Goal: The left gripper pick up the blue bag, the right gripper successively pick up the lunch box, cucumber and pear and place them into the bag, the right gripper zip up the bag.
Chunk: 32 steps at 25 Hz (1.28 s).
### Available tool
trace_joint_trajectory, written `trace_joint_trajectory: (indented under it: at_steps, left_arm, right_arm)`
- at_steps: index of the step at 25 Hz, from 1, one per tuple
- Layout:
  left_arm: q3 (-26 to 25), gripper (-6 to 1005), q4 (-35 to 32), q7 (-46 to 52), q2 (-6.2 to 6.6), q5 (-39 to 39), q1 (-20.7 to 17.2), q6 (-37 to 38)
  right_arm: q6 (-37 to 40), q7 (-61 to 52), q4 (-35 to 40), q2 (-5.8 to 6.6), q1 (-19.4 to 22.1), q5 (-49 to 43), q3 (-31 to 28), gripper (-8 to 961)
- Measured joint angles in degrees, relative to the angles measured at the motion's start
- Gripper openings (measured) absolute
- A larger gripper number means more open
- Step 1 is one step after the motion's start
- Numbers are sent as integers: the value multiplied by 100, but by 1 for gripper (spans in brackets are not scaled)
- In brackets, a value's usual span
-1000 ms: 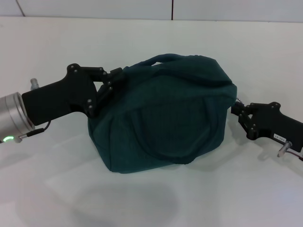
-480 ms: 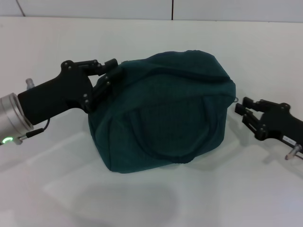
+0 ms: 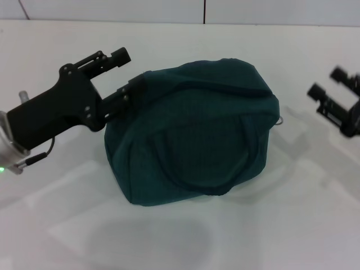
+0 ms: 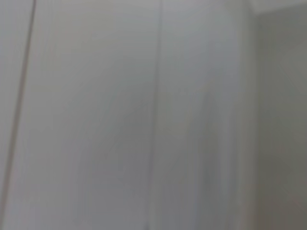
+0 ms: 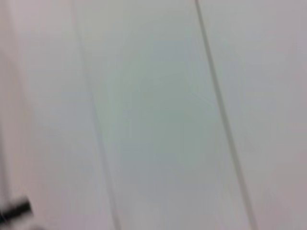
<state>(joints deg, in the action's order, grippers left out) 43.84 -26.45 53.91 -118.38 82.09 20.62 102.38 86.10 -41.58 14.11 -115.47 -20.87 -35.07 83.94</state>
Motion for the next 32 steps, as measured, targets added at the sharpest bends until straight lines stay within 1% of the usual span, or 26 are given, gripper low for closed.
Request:
trace_joint_trajectory:
  at_steps: [2, 5, 7, 8, 10, 12, 15, 17, 22, 32]
  left_arm:
    - [51, 567, -53, 277, 52, 49, 39, 373]
    - [224, 580, -187, 742, 120, 196, 120, 752]
    - [495, 588, -363, 1147, 159, 299, 174, 932]
    - [639, 592, -450, 1302, 173, 333, 189, 968]
    - [917, 592, -623, 1539, 191, 379, 206, 978]
    - [1108, 592, -737, 1667, 194, 420, 230, 980]
    - [1165, 592, -775, 1732, 176, 456, 252, 980]
    - [1167, 592, -782, 1740, 174, 457, 248, 978]
    - [1169, 591, -782, 1707, 171, 458, 208, 974]
    - [1168, 592, -764, 1692, 159, 458, 196, 968]
  right_arm:
    - [430, -550, 230, 117, -125, -237, 20, 532]
    - [811, -1606, 743, 349, -314, -948, 36, 633]
    - [1121, -2215, 1034, 481, -471, -1470, 28, 700]
    - [1319, -2477, 1156, 546, -577, -1715, 24, 713]
    - [1804, -2900, 1323, 638, -800, -2142, 7, 738]
    - [2265, -3201, 1379, 687, -1024, -2470, 0, 763]
    - [2597, -3480, 1388, 716, -1231, -2802, -9, 766]
    - [2622, -3549, 1390, 700, -1274, -2922, -16, 765]
    - [2596, -3539, 1394, 642, -1240, -3013, -31, 763]
    - [2427, -3523, 1400, 624, -1156, -3033, -39, 760]
